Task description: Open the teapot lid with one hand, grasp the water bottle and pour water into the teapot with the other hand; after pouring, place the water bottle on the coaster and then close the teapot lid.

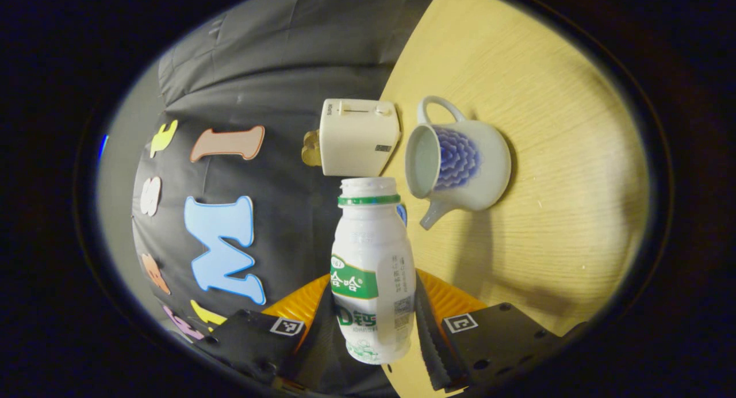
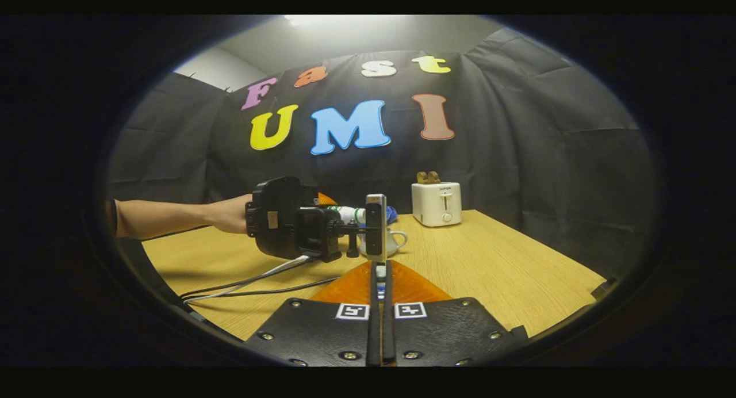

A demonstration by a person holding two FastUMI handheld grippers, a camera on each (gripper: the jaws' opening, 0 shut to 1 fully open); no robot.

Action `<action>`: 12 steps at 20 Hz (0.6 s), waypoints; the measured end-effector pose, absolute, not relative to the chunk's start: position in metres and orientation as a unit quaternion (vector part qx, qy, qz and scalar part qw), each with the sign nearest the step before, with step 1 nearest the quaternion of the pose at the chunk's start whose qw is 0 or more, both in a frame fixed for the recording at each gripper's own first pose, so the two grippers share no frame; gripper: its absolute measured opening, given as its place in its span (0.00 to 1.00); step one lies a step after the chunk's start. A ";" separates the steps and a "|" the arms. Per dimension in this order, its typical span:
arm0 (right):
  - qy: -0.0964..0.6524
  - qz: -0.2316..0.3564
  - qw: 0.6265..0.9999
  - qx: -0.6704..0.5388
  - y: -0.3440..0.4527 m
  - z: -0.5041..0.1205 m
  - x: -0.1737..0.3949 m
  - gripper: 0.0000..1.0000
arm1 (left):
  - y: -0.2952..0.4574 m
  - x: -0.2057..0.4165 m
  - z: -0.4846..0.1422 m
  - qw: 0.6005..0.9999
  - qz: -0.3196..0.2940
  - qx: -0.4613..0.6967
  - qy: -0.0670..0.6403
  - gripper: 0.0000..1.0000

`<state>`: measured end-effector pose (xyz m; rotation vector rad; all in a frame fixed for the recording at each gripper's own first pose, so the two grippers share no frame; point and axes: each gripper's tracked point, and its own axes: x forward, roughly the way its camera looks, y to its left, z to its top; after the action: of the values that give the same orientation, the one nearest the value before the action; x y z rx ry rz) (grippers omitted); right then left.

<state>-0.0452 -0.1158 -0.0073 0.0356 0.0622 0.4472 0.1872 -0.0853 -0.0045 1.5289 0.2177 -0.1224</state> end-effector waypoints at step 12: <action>0.031 0.219 0.975 0.021 -0.120 -0.007 -0.044 0.02 | -0.089 0.186 0.000 0.664 -0.057 0.740 0.090 0.80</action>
<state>-0.0445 -0.1201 -0.0068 0.0428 0.0633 0.4407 0.1863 -0.0892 0.0001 1.6722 0.2040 -0.1296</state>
